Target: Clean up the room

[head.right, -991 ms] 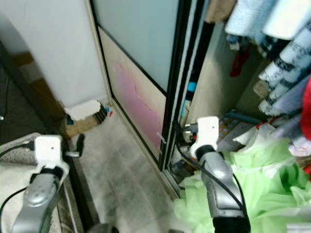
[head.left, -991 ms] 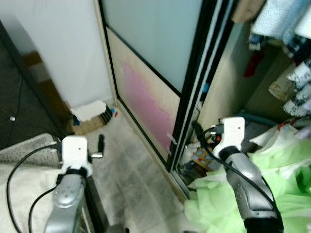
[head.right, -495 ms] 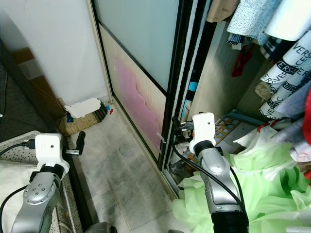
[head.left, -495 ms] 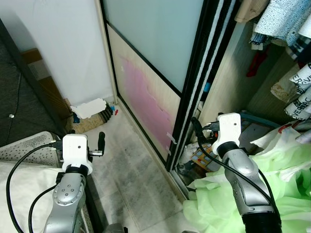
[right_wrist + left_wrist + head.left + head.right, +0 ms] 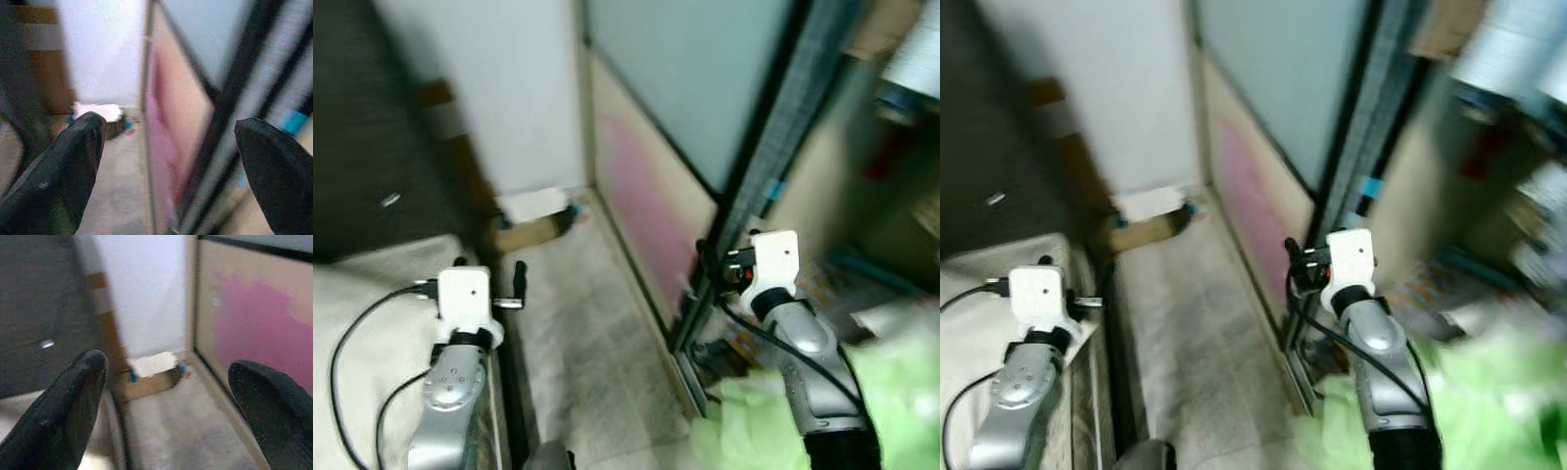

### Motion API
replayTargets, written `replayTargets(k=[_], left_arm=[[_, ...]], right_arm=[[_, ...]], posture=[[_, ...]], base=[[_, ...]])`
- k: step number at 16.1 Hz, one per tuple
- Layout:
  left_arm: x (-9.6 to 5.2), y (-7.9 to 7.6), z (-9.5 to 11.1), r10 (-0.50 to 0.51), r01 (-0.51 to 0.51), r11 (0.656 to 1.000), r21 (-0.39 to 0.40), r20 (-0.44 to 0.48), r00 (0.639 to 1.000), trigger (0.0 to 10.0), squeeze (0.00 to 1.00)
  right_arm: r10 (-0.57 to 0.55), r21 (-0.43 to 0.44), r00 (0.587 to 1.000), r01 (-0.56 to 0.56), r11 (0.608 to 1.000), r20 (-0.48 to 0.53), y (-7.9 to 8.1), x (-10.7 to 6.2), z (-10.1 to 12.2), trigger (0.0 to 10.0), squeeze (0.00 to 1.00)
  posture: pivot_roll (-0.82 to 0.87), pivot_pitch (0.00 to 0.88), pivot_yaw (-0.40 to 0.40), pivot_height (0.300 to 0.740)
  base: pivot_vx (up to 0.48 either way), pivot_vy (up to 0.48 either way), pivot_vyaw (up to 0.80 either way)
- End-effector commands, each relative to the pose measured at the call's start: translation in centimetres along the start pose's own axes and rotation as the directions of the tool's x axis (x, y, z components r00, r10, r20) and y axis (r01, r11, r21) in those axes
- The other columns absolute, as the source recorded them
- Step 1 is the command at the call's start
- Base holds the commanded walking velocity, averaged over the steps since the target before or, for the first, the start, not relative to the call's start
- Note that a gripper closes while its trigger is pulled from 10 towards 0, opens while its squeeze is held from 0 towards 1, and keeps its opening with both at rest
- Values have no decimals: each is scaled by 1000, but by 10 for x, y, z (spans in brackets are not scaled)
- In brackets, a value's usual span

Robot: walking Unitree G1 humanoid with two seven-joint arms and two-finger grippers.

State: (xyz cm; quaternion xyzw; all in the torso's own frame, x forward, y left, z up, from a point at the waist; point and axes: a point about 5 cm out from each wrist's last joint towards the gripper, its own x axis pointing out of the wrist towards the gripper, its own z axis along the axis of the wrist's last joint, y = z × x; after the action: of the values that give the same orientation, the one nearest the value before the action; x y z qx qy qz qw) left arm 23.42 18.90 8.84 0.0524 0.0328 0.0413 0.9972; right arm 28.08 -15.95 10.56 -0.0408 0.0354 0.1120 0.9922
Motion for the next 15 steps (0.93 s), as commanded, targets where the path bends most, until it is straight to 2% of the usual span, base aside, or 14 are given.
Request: replayTargets(k=[1, 7, 13, 15], left_arm=[[1, 1, 0, 16, -17, 1000, -3, -8, 1000, 10000, 0], [3, 3, -1, 35, -35, 999, 18, -10, 999, 10000, 0], [2, 5, 0, 51, -51, 998, -46, -2, 999, 10000, 0], [2, 6, -1, 62, -62, 998, -27, -10, 998, 10000, 0]], right_arm=[[4, -1, 1000, -4, 1000, 5, -1, -1, 1, 10000, 0], [22, -10, 1000, -22, 1000, 6, 1, -1, 0, 10000, 0], [45, -16, 999, -45, 999, 22, 4, 2, 3, 10000, 0], [49, -16, 998, -49, 999, 26, 5, 3, 4, 10000, 0]], posture=[[-62, 0, -20, 740], [-64, 0, -20, 740], [-62, 0, -23, 740], [-62, 0, -23, 740]], base=[[0, 0, 800], [0, 0, 800], [0, 0, 800], [0, 0, 800]])
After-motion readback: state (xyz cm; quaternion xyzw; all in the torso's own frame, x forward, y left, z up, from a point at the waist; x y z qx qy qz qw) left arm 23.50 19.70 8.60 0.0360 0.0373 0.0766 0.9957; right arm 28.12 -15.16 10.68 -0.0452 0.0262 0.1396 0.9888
